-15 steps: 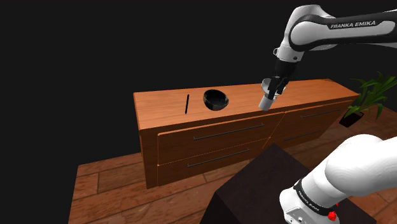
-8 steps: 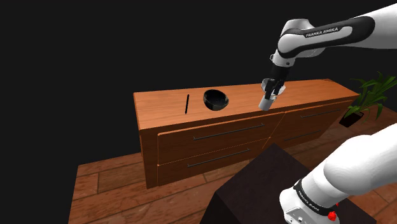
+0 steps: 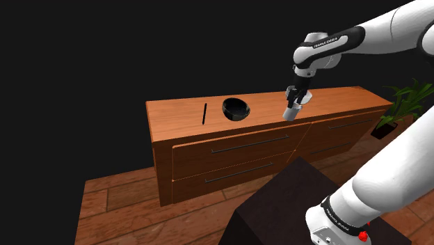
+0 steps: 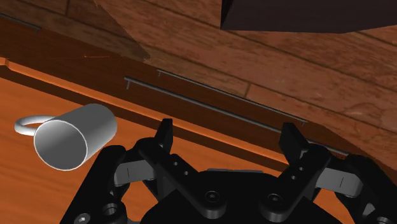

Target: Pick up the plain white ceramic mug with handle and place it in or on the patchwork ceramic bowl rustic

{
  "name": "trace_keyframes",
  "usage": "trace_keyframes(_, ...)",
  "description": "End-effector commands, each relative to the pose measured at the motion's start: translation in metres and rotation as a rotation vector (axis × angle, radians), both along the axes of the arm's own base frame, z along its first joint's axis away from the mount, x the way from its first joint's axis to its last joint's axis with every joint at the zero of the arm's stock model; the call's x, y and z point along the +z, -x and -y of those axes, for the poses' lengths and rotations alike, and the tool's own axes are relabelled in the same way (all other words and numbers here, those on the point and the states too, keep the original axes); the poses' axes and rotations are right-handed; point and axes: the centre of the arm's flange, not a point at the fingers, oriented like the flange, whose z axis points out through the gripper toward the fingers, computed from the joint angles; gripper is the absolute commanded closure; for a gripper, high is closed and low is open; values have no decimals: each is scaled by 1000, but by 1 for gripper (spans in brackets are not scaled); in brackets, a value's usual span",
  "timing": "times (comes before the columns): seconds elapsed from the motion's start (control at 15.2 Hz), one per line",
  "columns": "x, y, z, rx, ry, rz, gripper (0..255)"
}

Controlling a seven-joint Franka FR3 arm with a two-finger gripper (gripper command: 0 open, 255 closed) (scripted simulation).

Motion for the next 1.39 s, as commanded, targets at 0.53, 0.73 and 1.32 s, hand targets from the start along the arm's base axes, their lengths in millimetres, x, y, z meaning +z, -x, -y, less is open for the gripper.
trace_keyframes(0.53,-61,-48,107,-30,15,-7,0)
trace_keyframes(0.73,-79,-61,139,-39,19,-9,0)
trace_keyframes(1.32,-128,-73,182,-52,25,-12,0)
